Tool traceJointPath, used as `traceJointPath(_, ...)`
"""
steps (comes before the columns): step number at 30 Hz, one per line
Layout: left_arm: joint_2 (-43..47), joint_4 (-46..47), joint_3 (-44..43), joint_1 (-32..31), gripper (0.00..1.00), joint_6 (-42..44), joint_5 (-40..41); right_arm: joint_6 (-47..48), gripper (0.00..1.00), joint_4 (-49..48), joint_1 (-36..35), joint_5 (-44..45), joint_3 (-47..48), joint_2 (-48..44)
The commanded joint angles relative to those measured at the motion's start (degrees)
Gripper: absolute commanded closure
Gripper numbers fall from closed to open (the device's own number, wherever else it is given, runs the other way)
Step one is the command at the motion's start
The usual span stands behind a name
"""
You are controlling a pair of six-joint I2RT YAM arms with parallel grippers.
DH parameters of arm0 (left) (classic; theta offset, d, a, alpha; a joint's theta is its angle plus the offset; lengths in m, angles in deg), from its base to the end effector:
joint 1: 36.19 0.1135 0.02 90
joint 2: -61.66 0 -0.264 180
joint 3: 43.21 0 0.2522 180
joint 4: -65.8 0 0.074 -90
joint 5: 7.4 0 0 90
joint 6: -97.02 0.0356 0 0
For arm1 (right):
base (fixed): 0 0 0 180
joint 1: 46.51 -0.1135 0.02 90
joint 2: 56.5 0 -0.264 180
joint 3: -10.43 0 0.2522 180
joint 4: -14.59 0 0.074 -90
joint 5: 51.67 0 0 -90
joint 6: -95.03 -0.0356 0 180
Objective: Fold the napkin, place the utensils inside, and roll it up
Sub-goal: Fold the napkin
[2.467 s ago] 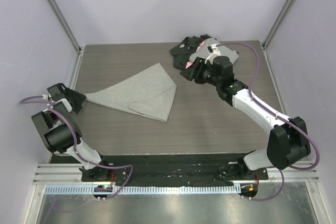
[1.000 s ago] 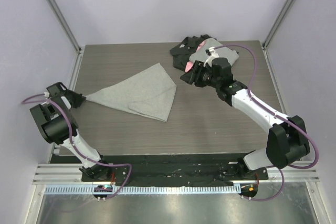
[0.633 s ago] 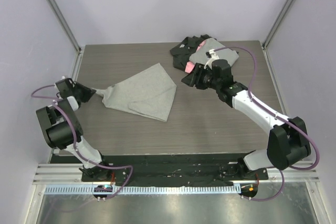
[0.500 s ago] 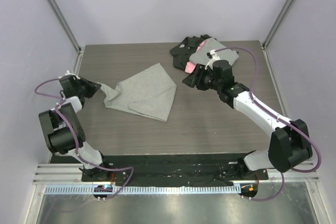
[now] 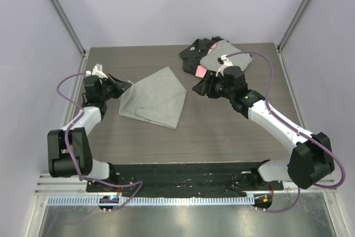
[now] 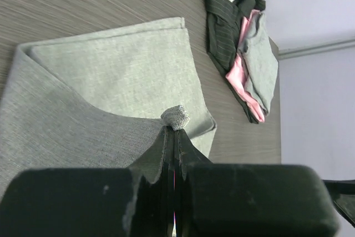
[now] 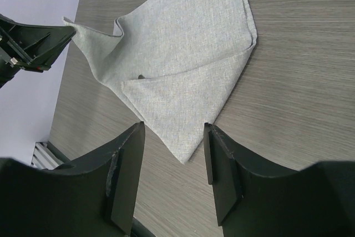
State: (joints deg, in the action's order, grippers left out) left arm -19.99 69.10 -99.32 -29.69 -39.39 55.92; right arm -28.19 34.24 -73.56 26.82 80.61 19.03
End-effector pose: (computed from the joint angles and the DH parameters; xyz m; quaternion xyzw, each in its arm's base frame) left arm 0.3070 0.0189 0.2259 -0.2447 0.7805 -0.3652 0.4445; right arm 0.2674 0.1445 0.2996 -0.0086 0.8408 0.3415 0.4199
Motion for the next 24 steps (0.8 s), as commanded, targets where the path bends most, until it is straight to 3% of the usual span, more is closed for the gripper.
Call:
traceJointPath(1, 1.93, 5.43, 1.04, -3.07, 1.0, -2.01, -0.31, 0.69, 0.46, -0.35, -1.95, 2.28, 0.26, -2.05)
traceJointPath(9, -0.09, 6.06, 1.39, -13.95, 1.0, 1.94, -0.49, 0.43, 0.46, 0.26, -5.38, 5.0, 0.44, -2.05)
traceJointPath(24, -5.89, 3.42, -0.98, -27.94, 1.0, 12.48, 4.0, 0.6, 0.46, 1.93, -6.62, 6.67, 0.53, -2.93)
